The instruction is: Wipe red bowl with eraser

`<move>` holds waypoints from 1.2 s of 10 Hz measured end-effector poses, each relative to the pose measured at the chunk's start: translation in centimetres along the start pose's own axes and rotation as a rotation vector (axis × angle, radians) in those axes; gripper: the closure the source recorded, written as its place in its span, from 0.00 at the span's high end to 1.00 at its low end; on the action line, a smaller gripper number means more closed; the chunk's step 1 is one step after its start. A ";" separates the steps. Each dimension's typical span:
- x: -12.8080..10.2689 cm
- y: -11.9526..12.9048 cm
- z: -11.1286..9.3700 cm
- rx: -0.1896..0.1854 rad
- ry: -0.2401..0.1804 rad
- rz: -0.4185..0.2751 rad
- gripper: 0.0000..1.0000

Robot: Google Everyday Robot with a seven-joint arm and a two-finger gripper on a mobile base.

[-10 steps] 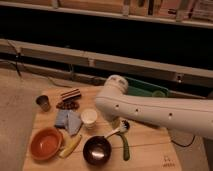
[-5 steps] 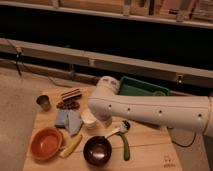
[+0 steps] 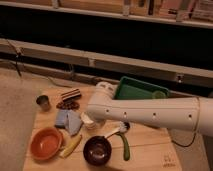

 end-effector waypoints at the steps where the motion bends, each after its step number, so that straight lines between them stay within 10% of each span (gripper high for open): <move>1: -0.4 -0.7 0.4 0.018 -0.001 -0.021 0.69; 6: -0.6 -1.4 2.8 0.067 -0.007 -0.059 0.83; 12: 7.7 -2.4 -2.6 0.095 0.055 0.070 0.83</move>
